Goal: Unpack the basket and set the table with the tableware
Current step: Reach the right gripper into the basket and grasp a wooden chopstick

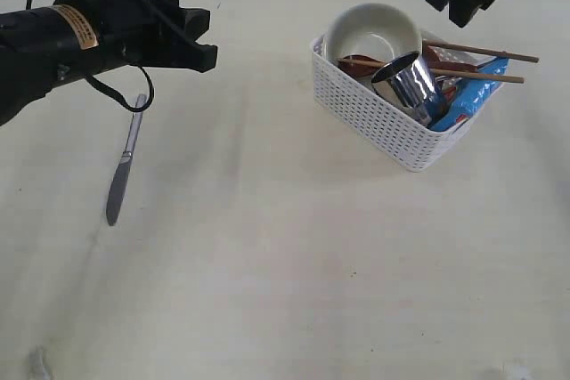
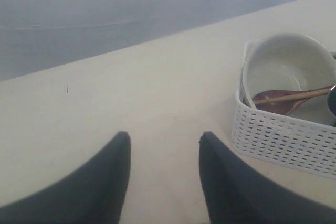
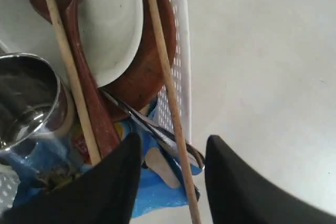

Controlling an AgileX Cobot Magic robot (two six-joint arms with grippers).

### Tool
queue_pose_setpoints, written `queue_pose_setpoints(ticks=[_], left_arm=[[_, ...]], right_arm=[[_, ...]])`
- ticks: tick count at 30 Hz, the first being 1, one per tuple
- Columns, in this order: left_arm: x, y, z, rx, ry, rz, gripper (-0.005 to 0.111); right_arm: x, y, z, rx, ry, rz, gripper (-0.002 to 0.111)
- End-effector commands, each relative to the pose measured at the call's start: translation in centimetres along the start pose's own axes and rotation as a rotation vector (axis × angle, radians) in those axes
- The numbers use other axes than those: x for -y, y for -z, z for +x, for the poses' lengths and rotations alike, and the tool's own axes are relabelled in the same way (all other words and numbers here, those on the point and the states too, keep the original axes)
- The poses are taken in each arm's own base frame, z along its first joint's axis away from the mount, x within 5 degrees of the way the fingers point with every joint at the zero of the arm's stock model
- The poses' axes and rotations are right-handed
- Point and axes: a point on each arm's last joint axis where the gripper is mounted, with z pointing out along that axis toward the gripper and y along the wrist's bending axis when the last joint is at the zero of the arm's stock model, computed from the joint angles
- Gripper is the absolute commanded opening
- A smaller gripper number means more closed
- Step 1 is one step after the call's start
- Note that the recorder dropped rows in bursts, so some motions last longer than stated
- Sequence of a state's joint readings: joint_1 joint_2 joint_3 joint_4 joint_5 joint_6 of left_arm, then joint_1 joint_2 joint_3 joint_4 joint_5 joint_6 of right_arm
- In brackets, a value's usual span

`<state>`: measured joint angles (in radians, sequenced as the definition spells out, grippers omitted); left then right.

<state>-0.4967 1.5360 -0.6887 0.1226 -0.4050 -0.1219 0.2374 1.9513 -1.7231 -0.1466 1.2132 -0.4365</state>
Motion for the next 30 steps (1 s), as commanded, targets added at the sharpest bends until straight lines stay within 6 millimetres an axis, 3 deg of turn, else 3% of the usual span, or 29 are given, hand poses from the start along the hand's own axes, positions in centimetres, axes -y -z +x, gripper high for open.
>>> queue_pose_setpoints(ticks=[1,5,21,30], left_arm=[[0.1,0.0,0.3,-0.010,-0.001,0.006,0.041],[0.1,0.0,0.3,-0.013,0.002,0.005,0.041],[0.1,0.0,0.4,-0.017,0.002,0.005,0.041],[0.1,0.0,0.4,-0.017,0.002,0.005,0.041]], right_arm=[[0.5,-0.7,0.0,-0.039,0.021,0.037,0.038],[1.0,-1.8,0.1,-0.095,0.056,0.095,0.038],[0.6,-5.6,-0.3,-0.171,0.076,0.052,0.038],[0.6,-6.0,-0.3,-0.180,0.080,0.051,0.038]])
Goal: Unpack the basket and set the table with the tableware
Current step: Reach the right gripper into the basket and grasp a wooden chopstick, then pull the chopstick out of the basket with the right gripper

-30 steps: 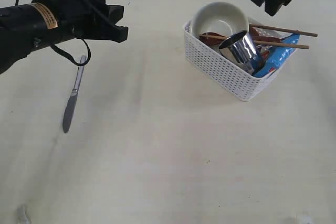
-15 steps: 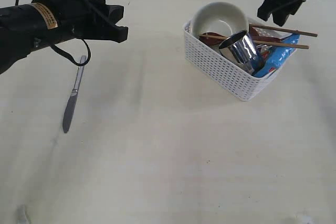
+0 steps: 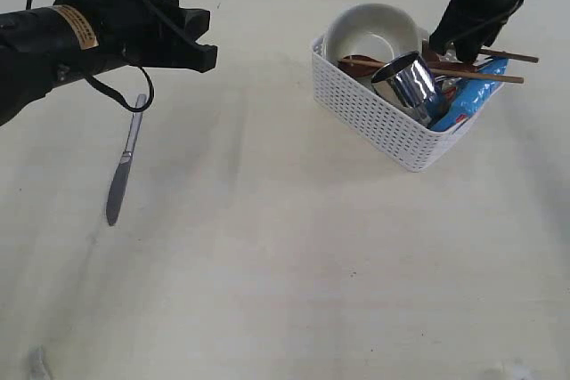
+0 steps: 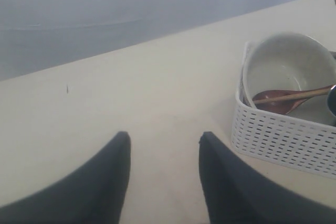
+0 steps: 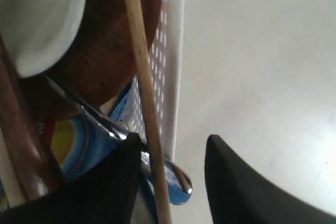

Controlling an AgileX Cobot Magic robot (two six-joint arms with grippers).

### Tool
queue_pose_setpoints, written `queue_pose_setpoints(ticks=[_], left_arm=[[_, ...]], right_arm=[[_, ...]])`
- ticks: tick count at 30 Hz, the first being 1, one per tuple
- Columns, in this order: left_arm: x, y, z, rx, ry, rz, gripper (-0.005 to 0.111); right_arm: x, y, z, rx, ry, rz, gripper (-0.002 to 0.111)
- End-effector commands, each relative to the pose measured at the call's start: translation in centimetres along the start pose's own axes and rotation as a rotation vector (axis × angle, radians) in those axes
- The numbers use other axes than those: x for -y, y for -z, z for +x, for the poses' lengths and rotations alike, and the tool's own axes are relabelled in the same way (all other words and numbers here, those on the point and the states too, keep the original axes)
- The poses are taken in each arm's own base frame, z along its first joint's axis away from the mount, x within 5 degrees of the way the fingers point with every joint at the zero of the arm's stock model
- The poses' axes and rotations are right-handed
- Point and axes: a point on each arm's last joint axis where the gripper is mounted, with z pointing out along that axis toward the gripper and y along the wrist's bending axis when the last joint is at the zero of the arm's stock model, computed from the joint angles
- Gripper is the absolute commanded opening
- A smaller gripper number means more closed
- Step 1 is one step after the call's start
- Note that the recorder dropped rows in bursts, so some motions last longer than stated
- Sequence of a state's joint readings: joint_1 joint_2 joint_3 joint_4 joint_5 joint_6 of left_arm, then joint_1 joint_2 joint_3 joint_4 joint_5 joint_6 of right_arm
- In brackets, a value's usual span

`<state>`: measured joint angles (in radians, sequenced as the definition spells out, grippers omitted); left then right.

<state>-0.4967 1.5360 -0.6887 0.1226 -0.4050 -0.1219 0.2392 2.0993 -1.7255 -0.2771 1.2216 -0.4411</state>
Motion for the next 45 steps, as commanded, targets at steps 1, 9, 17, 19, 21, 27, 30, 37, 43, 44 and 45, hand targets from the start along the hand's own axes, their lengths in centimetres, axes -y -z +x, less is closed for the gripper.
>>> queue_pose_setpoints(ticks=[1,9,17,19,21,27,30,37,43,44,45], left_arm=[[0.1,0.0,0.4,-0.017,0.002,0.005,0.041],[0.1,0.0,0.4,-0.017,0.002,0.005,0.041],[0.1,0.0,0.4,-0.017,0.002,0.005,0.041],[0.1,0.0,0.4,-0.017,0.002,0.005,0.041],[0.1,0.0,0.4,-0.017,0.002,0.005,0.041],[0.1,0.0,0.4,-0.017,0.002,0.005,0.041],[0.1,0.0,0.4,-0.017,0.002,0.005,0.041],[0.1,0.0,0.4,-0.017,0.002,0.005,0.041],[0.1,0.0,0.4,-0.017,0.002,0.005,0.041],[0.1,0.0,0.4,-0.017,0.002,0.005,0.041],[0.1,0.0,0.4,-0.017,0.002,0.005,0.041]], right_arm=[[0.3,0.2,0.1,0.003,-0.002,0.014,0.037],[0.3,0.2,0.1,0.003,-0.002,0.014,0.005],[0.4,0.2,0.1,-0.001,0.001,0.022,0.000],[0.4,0.2,0.1,-0.005,0.005,0.030,0.000],[0.6,0.2,0.2,-0.011,0.010,0.044,0.000],[0.6,1.1,0.3,0.003,0.010,0.056,0.000],[0.5,2.1,0.4,0.022,0.013,0.074,0.000],[0.6,4.5,1.1,0.071,-0.005,0.102,0.000],[0.8,6.5,1.8,0.112,-0.050,0.124,0.000],[0.9,6.9,2.0,0.121,-0.053,0.129,0.000],[0.8,7.5,2.2,0.133,-0.063,0.135,0.000]])
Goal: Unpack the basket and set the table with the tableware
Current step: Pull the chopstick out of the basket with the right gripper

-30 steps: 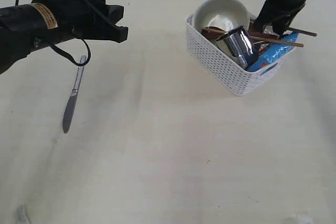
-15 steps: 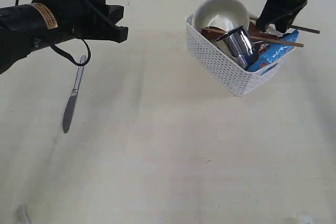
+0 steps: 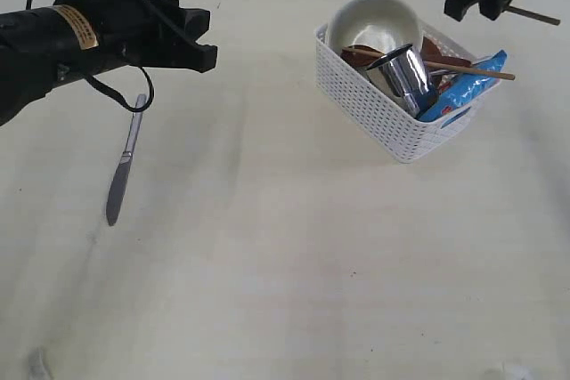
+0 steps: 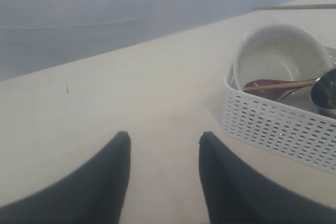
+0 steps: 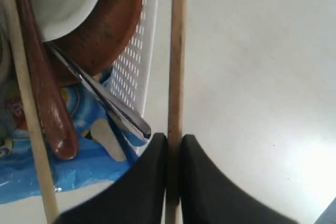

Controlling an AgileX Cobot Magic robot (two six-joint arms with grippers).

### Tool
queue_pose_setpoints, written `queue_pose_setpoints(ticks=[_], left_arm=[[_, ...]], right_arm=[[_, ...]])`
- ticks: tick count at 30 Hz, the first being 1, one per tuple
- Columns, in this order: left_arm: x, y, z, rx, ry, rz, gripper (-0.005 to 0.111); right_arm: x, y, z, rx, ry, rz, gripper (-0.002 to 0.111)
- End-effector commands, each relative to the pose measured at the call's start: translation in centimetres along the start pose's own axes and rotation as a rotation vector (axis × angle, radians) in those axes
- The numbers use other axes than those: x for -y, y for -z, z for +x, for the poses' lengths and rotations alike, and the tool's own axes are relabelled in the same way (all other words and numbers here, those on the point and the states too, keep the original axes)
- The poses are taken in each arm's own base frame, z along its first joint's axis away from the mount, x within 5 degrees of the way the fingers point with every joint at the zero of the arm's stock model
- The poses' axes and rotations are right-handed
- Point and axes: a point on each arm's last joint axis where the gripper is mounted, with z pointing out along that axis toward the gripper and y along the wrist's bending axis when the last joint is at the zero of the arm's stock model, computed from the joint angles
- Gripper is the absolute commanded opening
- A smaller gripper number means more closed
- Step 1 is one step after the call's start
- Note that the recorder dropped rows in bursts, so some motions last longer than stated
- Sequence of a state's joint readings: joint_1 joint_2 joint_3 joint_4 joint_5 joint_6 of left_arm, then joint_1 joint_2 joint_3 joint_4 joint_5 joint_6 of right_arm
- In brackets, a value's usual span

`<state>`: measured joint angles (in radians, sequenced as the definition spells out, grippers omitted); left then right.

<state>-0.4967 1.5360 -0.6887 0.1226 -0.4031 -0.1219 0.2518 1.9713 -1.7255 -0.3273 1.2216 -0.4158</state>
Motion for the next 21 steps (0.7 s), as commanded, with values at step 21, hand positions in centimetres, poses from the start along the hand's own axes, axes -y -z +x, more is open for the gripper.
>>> queue_pose_setpoints(ticks=[21], left_arm=[[0.1,0.0,0.8,-0.067,0.003,-0.003,0.041]], right_arm=[[-5.7,11.4,0.1,0.313,-0.395,-0.247,0.000]])
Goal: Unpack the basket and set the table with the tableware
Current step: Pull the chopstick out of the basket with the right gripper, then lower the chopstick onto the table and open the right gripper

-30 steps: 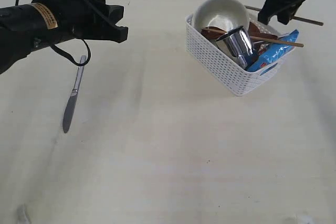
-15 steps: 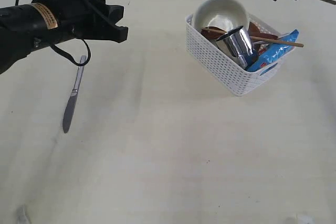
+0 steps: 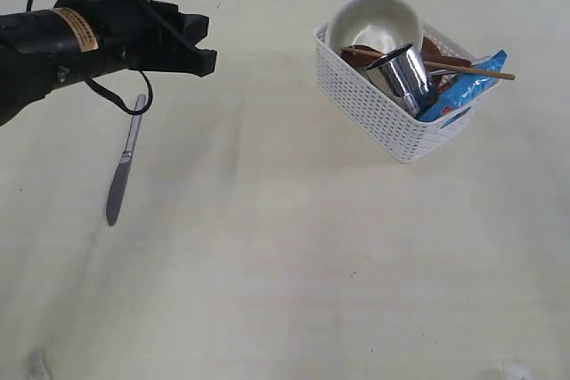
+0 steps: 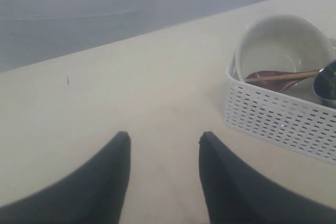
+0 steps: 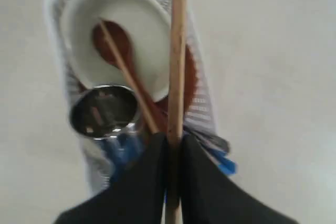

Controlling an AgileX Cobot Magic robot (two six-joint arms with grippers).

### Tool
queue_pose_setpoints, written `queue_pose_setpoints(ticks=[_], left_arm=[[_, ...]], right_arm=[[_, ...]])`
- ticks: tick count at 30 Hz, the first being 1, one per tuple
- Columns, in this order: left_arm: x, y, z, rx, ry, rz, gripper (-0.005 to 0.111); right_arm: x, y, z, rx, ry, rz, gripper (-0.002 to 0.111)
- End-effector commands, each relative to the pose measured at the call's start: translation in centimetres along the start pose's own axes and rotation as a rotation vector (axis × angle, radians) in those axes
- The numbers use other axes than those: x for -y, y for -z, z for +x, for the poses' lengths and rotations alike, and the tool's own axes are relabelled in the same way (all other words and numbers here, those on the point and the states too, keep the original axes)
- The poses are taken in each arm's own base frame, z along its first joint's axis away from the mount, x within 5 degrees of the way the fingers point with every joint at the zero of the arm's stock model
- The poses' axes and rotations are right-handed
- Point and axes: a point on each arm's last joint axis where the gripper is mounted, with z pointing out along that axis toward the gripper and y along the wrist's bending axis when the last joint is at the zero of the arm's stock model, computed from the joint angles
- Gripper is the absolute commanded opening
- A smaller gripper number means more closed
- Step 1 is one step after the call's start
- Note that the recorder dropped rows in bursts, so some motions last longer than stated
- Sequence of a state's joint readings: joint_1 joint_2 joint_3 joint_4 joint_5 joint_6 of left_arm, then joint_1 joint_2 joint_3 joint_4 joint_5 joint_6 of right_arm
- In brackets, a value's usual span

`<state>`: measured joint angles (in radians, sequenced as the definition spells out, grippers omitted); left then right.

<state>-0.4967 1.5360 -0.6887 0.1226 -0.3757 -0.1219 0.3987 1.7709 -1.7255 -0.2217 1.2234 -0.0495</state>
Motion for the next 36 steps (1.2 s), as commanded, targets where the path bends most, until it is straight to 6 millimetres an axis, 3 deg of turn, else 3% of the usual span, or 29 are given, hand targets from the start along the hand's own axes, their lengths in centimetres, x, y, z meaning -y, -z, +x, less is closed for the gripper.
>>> queue_pose_setpoints(ticks=[1,5,11,18,24,28,36], left_arm=[[0.1,0.0,0.7,-0.057,0.000,-0.001,0.041],[-0.1,0.1,1.5,-0.137,-0.015,-0.013,0.041],[-1.8,1.0,1.9,-0.234,0.035,-0.080,0.041],[-4.5,3.2,1.4,-0.302,0.121,-0.187,0.041],[-5.5,5.0,1.8,-0.291,0.150,-0.230,0.041],[-5.4,6.1,1.4,-0.218,0.159,-0.232,0.041],[-5.1,7.1,0.8,-0.171,0.154,-0.231,0.041]], right_arm=[[-2.0,1.7,0.5,0.031,-0.132,-0.234,0.000],[-4.0,1.9,2.1,-0.015,-0.171,-0.363,0.000],[-7.8,0.7,7.8,-0.176,-0.223,-0.304,0.000],[-13.2,-2.9,13.0,-0.128,-0.344,-0.330,0.000],[-14.9,-6.3,16.9,-0.134,-0.433,-0.291,0.000],[-14.9,-7.1,18.2,-0.157,-0.466,-0.280,0.000],[-15.3,-7.8,17.7,-0.131,-0.527,-0.298,0.000]])
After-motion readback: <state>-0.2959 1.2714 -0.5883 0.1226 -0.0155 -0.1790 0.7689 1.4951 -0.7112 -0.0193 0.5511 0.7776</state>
